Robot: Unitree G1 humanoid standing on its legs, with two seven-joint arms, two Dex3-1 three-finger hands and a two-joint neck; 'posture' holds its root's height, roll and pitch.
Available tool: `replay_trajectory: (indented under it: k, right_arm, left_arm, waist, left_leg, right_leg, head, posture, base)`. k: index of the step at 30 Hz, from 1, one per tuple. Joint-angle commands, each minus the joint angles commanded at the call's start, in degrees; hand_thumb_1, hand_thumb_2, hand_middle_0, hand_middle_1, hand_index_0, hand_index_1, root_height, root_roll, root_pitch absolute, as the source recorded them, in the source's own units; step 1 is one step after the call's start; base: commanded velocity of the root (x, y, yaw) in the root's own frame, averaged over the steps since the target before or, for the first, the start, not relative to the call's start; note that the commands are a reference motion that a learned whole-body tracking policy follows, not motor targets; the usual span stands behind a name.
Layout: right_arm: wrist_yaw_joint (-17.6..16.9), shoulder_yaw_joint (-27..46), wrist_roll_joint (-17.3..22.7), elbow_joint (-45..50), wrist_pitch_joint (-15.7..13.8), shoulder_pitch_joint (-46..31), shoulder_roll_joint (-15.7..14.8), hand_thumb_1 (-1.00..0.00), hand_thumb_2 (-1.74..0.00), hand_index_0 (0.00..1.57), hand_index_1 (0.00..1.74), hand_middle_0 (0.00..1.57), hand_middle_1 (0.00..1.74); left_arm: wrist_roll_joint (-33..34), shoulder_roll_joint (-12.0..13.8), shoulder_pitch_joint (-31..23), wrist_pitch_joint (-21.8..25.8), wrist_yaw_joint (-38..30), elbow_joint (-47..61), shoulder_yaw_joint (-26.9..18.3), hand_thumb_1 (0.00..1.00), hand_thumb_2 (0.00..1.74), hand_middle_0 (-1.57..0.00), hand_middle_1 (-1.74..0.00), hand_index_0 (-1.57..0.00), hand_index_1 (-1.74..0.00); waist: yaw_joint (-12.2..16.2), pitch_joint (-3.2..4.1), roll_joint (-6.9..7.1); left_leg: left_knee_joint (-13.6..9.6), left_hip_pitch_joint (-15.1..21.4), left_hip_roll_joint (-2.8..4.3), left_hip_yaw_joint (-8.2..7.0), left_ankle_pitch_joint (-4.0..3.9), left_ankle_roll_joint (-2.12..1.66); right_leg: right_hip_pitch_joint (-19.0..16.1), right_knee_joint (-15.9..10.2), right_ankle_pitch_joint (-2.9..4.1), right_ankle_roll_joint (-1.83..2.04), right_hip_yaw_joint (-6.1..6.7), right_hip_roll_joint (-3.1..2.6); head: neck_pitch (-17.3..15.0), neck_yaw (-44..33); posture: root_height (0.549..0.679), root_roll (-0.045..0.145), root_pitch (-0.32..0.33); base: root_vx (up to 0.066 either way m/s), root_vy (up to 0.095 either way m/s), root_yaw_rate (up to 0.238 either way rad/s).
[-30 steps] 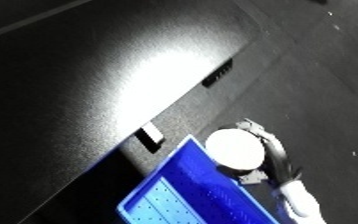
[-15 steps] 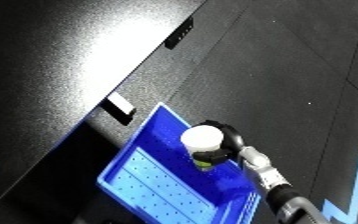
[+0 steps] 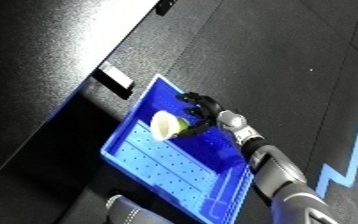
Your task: Pick up the object and place it into the box
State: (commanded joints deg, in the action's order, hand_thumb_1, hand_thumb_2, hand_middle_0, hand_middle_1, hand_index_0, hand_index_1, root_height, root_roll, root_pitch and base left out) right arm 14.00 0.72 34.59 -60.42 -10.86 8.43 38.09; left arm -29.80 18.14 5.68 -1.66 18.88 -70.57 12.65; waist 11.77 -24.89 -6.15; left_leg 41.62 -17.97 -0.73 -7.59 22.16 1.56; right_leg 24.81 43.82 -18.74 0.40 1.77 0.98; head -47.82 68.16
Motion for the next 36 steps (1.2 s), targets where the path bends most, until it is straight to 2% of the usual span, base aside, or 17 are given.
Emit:
replay_trajectory:
  k: [4,7,10,14,17,20,23,27,36]
  right_arm:
    - [0.28,-1.23,0.16,-2.78,-0.03,1.48,-1.13,0.00,0.00,0.00,0.00,0.00,0.00]
    - [1.59,-1.71,2.07,-3.69,1.75,2.14,-1.95,0.00,0.00,0.00,0.00,0.00,0.00]
    - [4.10,-2.17,2.98,-3.87,2.79,2.35,-2.79,0.00,0.00,0.00,0.00,0.00,0.00]
    - [5.73,-3.82,1.48,-2.67,2.38,2.90,-3.97,0.00,0.00,0.00,0.00,0.00,0.00]
    - [5.86,-5.19,1.03,-1.09,3.22,3.37,-4.99,0.00,0.00,0.00,0.00,0.00,0.00]
    - [4.65,-6.46,1.19,0.69,4.73,3.68,-6.30,0.00,0.00,0.00,0.00,0.00,0.00]
    - [3.09,-7.91,0.63,2.24,5.36,3.88,-7.96,0.00,0.00,0.00,0.00,0.00,0.00]
    - [1.76,-9.98,-1.99,3.68,6.60,4.35,-9.63,0.00,0.00,0.00,0.00,0.00,0.00]
    - [1.16,-13.31,-3.72,3.15,11.35,8.03,-11.43,0.00,0.00,0.00,0.00,0.00,0.00]
  left_arm:
    - [0.30,-0.51,-0.30,0.43,-0.25,-0.21,1.10,0.00,0.00,0.00,0.00,0.00,0.00]
    - [0.29,-0.61,-0.26,0.45,-0.44,-0.28,1.36,0.00,0.00,0.00,0.00,0.00,0.00]
    - [0.45,-0.48,-0.17,0.33,-0.50,-0.44,1.27,0.00,0.00,0.00,0.00,0.00,0.00]
    - [0.67,0.01,0.13,0.08,-0.46,-0.48,1.42,0.00,0.00,0.00,0.00,0.00,0.00]
    - [0.68,0.38,0.62,-0.21,-0.54,-0.31,1.65,0.00,0.00,0.00,0.00,0.00,0.00]
    - [0.92,0.69,1.42,-0.51,-1.09,-0.19,1.86,0.00,0.00,0.00,0.00,0.00,0.00]
    - [1.58,1.12,2.26,-0.28,-2.03,-0.19,1.93,0.00,0.00,0.00,0.00,0.00,0.00]
    - [2.25,1.80,3.48,-0.12,-3.39,0.05,1.70,0.00,0.00,0.00,0.00,0.00,0.00]
    - [3.32,3.39,4.71,-1.11,-4.16,0.55,0.59,0.00,0.00,0.00,0.00,0.00,0.00]
  waist:
    - [-1.16,0.25,-0.23]
    - [-1.82,0.36,-0.48]
    - [-2.47,0.47,-0.41]
    - [-3.56,0.64,0.18]
    - [-4.42,0.79,0.77]
    - [-5.31,0.85,1.61]
    - [-6.40,0.77,2.60]
    - [-7.87,0.76,3.50]
    - [-10.98,0.12,4.16]
  left_leg:
    - [-1.84,0.68,-0.50,0.46,-0.87,-0.29]
    - [-2.17,0.78,-0.76,0.72,-1.09,-0.46]
    - [-1.38,0.46,-0.83,1.00,-0.96,-0.63]
    - [0.66,-0.42,-0.79,1.46,-0.17,-0.62]
    - [2.09,-1.16,-0.75,1.90,0.41,-0.59]
    - [3.27,-2.06,-0.70,2.51,0.66,-0.60]
    - [3.94,-3.17,-0.64,3.41,0.50,-0.58]
    - [4.36,-5.09,-0.55,4.70,-0.31,-0.45]
    - [5.99,-7.58,-0.02,6.20,-1.99,-0.78]
  right_leg:
    - [-1.02,-1.47,0.46,0.21,-0.41,0.40]
    - [-1.30,-1.29,0.25,0.13,-0.73,0.69]
    - [-1.43,-0.27,-0.32,-0.07,-1.24,1.04]
    - [-1.20,2.23,-1.57,-0.44,-2.04,1.63]
    - [-0.86,4.06,-2.41,-0.60,-2.51,2.02]
    - [-0.54,5.15,-2.82,-0.62,-2.94,2.36]
    - [-0.15,5.65,-2.95,-0.54,-3.48,2.59]
    - [0.91,6.14,-2.93,-0.25,-4.36,3.01]
    - [1.66,7.67,-2.55,0.86,-6.88,5.08]
  head:
    - [0.36,0.57]
    - [0.14,-0.16]
    - [0.14,-3.01]
    - [0.13,-9.57]
    - [0.08,-17.27]
    - [1.00,-26.88]
    - [3.97,-38.30]
    - [7.66,-50.61]
    - [10.51,-63.69]
  posture:
    - [0.640,0.063,-0.003]
    - [0.640,0.066,-0.006]
    - [0.639,0.069,-0.014]
    - [0.635,0.073,-0.025]
    - [0.631,0.074,-0.033]
    - [0.629,0.073,-0.038]
    - [0.627,0.071,-0.038]
    - [0.625,0.063,-0.029]
    - [0.621,0.050,-0.035]
  base:
    - [0.000,-0.022,0.122]
    - [-0.013,-0.009,0.104]
    - [-0.012,-0.023,0.091]
    - [-0.024,-0.041,0.133]
    - [-0.026,-0.050,0.174]
    - [-0.021,-0.070,0.198]
    - [-0.027,-0.094,0.205]
    - [-0.032,-0.092,0.185]
    - [-0.001,-0.061,0.191]
